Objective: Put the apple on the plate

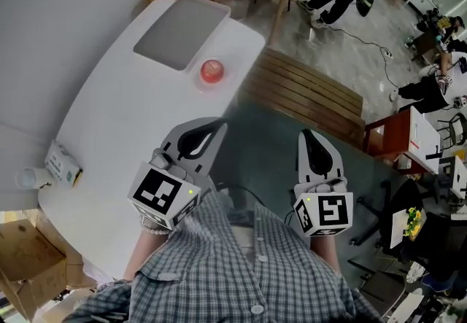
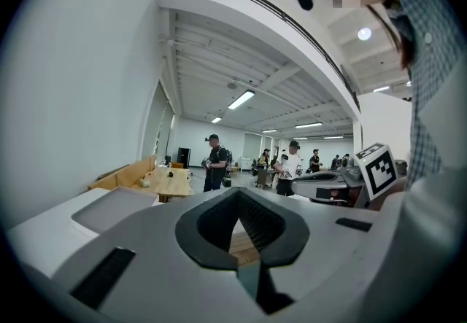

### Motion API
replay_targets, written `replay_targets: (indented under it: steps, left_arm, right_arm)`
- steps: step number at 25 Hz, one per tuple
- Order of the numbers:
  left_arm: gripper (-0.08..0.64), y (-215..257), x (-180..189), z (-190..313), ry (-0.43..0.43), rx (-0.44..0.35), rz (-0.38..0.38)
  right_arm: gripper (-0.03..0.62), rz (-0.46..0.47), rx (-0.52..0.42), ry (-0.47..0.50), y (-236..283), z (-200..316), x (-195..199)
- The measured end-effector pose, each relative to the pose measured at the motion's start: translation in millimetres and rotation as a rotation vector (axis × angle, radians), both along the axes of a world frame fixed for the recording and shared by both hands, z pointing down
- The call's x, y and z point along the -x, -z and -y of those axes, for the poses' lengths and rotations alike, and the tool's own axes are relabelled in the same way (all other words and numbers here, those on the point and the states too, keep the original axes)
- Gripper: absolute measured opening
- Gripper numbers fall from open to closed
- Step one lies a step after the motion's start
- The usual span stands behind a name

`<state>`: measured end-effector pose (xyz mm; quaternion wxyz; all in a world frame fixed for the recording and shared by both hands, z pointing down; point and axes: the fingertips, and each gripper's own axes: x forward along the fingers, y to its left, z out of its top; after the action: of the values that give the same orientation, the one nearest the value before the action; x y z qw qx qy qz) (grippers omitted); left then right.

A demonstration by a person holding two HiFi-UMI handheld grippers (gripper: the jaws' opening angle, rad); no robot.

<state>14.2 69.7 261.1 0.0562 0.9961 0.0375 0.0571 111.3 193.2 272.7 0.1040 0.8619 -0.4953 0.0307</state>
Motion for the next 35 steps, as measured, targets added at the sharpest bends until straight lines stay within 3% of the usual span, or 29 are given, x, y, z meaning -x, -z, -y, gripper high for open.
replay_targets:
  steps: [13,18,21,35]
  left_arm:
    - [0.009,-6,19,51,0.128,0.019,-0.012]
    - [0.009,-7,19,52,0.160,-0.044,0.022]
    - [0.009,-16,18,61,0.183,-0.034,0.035]
    - [0.009,-24,-52,109,0.327,0.052,0.077]
  right_arm:
    - [0.029,-0.032,0.035,0.084,-5,47,1]
    - [0.029,-0.013,0.030,0.108,-7,59,-11]
    - [0.029,-0.009,0.032,0.136,-11,72,-15]
    - [0.029,0.027,0.057,0.319,-15,150,-94]
